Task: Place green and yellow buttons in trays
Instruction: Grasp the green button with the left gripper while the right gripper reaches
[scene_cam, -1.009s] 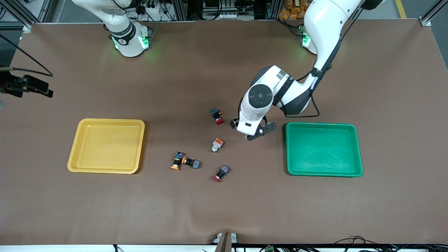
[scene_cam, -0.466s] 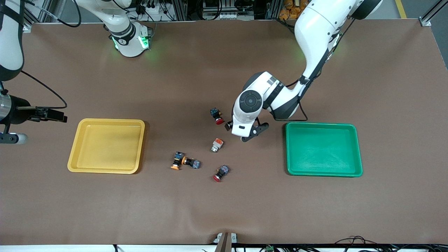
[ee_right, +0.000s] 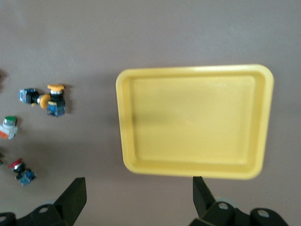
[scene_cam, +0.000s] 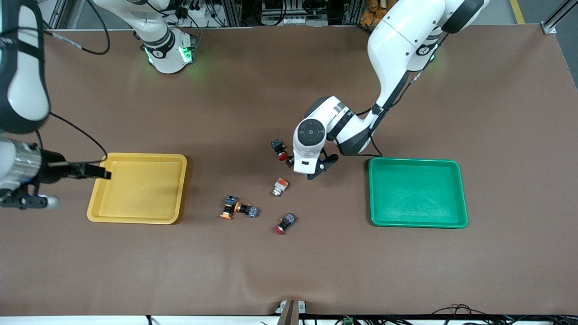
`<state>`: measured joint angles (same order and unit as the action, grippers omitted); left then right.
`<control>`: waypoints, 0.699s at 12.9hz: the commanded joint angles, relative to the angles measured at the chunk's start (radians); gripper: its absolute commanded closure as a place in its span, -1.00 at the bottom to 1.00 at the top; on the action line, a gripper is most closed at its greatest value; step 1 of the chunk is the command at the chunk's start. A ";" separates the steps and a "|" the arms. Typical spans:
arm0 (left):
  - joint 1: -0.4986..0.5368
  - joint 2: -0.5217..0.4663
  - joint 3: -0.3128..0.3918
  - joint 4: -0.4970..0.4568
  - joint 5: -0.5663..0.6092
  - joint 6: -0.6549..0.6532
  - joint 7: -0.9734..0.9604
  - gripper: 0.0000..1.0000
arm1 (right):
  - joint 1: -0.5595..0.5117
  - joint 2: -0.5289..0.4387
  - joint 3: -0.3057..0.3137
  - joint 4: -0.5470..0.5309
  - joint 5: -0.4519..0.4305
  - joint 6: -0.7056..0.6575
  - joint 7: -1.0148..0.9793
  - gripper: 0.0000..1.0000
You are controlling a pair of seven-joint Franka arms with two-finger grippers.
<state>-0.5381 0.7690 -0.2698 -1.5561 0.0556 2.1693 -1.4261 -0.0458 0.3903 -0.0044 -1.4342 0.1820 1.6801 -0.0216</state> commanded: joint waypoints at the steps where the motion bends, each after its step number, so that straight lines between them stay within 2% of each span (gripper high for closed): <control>1: -0.013 0.033 0.012 0.013 0.061 0.012 -0.048 -0.95 | 0.044 0.054 0.007 0.026 0.022 0.058 0.136 -1.00; 3: -0.011 0.036 0.012 0.013 0.067 0.015 -0.048 -0.35 | 0.110 0.084 0.008 0.024 0.022 0.139 0.303 -1.00; 6: -0.010 0.033 0.012 0.013 0.069 0.015 -0.045 1.00 | 0.145 0.136 0.008 0.024 0.034 0.254 0.365 -1.00; 9: 0.013 -0.006 0.014 0.013 0.087 0.001 -0.031 1.00 | 0.211 0.195 0.008 0.026 0.059 0.378 0.541 -1.00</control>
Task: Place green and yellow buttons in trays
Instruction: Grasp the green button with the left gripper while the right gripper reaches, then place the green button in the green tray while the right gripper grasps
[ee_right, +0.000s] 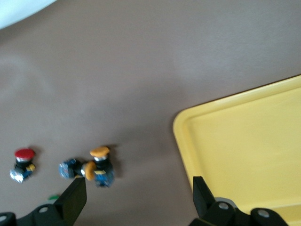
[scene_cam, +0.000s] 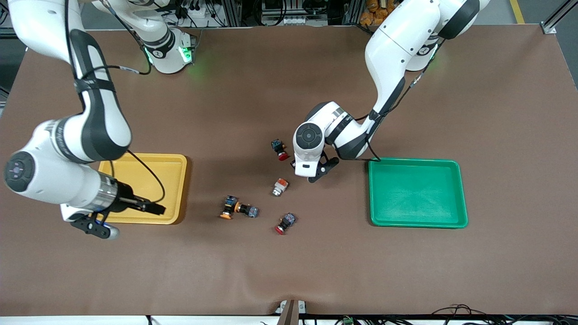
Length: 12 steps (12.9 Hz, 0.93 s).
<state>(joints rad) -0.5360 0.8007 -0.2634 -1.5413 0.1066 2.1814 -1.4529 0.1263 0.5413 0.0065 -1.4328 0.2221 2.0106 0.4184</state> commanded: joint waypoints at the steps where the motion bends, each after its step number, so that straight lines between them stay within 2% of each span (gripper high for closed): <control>1: 0.030 -0.060 0.009 0.001 0.069 -0.056 -0.004 1.00 | 0.062 0.072 -0.003 0.025 0.017 0.094 0.138 -1.00; 3: 0.100 -0.119 0.006 0.003 0.148 -0.153 0.043 1.00 | 0.101 0.123 -0.003 0.023 0.017 0.169 0.196 -1.00; 4: 0.141 -0.159 0.006 0.000 0.148 -0.191 0.115 1.00 | 0.130 0.143 -0.005 0.022 0.011 0.207 0.203 -1.00; 6: 0.233 -0.239 0.001 -0.008 0.148 -0.280 0.259 1.00 | 0.162 0.170 -0.005 0.014 0.010 0.244 0.204 -0.83; 7: 0.278 -0.270 0.000 -0.028 0.148 -0.304 0.325 1.00 | 0.171 0.190 -0.006 0.012 0.008 0.247 0.206 -0.83; 9: 0.396 -0.333 -0.002 -0.109 0.150 -0.307 0.518 1.00 | 0.196 0.236 -0.008 0.008 0.003 0.281 0.206 -0.81; 12: 0.522 -0.334 -0.004 -0.149 0.150 -0.295 0.712 1.00 | 0.208 0.269 -0.011 -0.018 -0.001 0.352 0.212 -0.81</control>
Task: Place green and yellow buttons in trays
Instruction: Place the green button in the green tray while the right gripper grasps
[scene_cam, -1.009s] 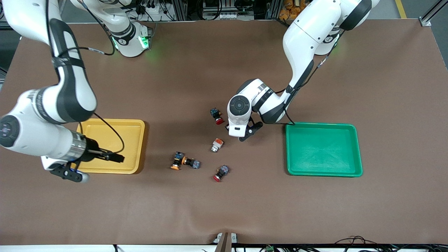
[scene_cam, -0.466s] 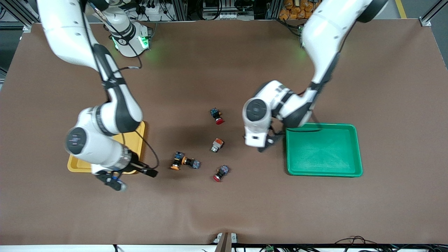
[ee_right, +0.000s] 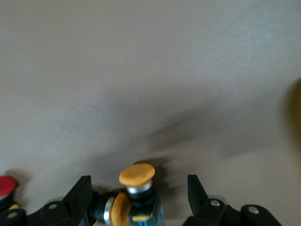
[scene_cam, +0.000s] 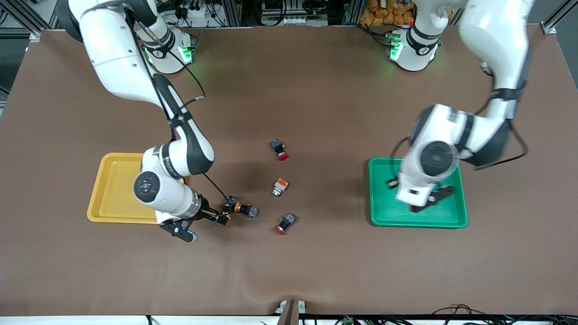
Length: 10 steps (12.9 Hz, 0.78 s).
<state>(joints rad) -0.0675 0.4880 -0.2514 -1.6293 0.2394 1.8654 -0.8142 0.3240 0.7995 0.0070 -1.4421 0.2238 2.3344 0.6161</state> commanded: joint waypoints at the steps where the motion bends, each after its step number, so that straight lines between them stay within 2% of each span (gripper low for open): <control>1: 0.095 -0.002 -0.016 -0.079 0.015 0.049 0.096 1.00 | 0.010 0.021 -0.012 -0.008 -0.009 0.037 0.014 -0.81; 4: 0.252 0.035 -0.014 -0.207 0.037 0.307 0.259 1.00 | 0.023 0.053 -0.012 -0.009 -0.015 0.075 0.016 -0.79; 6: 0.287 0.063 -0.014 -0.202 0.037 0.349 0.331 1.00 | 0.036 0.056 -0.012 -0.008 -0.015 0.077 0.042 -0.76; 7: 0.287 0.075 -0.014 -0.198 0.037 0.371 0.334 0.13 | 0.038 0.063 -0.012 -0.008 -0.017 0.077 0.042 -0.76; 8: 0.285 0.078 -0.014 -0.199 0.037 0.388 0.334 -0.99 | 0.038 0.066 -0.012 -0.008 -0.023 0.079 0.043 -0.74; 10: 0.272 0.058 -0.020 -0.198 0.031 0.388 0.328 -1.00 | 0.043 0.073 -0.012 -0.008 -0.023 0.091 0.043 -0.72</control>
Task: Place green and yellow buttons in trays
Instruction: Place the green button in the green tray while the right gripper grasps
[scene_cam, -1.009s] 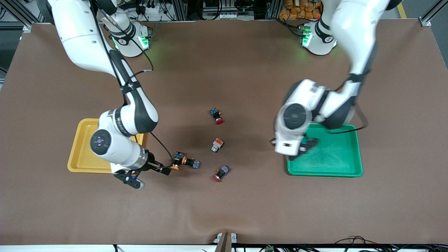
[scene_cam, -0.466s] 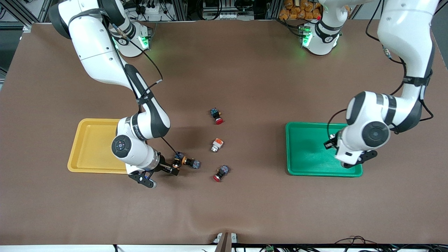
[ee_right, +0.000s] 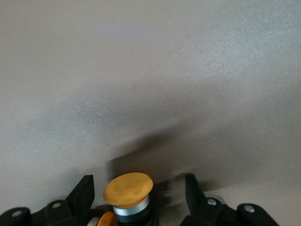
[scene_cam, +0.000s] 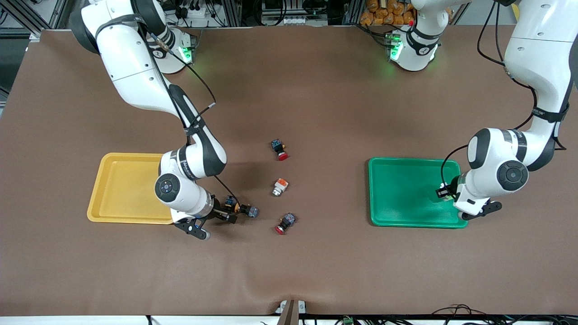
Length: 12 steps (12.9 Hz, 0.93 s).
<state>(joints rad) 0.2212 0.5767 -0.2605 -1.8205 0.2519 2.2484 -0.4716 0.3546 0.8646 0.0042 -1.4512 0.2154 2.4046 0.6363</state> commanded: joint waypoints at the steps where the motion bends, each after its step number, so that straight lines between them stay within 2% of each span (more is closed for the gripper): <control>1: -0.013 -0.044 -0.035 -0.005 0.012 0.004 -0.016 -1.00 | 0.011 0.008 -0.009 0.000 -0.016 0.024 0.023 -0.31; 2: -0.008 -0.054 -0.073 -0.005 0.006 0.003 -0.031 -1.00 | 0.011 0.008 -0.009 0.000 -0.019 0.022 0.020 0.34; 3: -0.011 -0.064 -0.107 -0.005 0.004 0.002 -0.077 -1.00 | 0.003 0.007 -0.007 0.008 -0.018 0.015 0.017 0.90; 4: -0.013 -0.066 -0.147 -0.003 0.004 0.002 -0.152 -1.00 | -0.002 0.002 -0.007 0.011 -0.016 0.010 0.017 1.00; 6: -0.046 -0.054 -0.206 0.038 0.006 0.002 -0.316 -1.00 | -0.020 -0.013 -0.007 0.018 -0.016 -0.050 0.014 1.00; 10: -0.248 0.037 -0.210 0.169 0.006 0.002 -0.646 -1.00 | -0.098 -0.041 -0.007 0.142 -0.016 -0.325 -0.012 1.00; 12: -0.346 0.115 -0.206 0.268 0.020 0.002 -0.771 -1.00 | -0.146 -0.062 -0.010 0.178 -0.019 -0.470 -0.131 1.00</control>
<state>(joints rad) -0.0511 0.5919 -0.4761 -1.6726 0.2514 2.2539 -1.1488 0.2651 0.8321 -0.0221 -1.2993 0.2097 2.0452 0.5909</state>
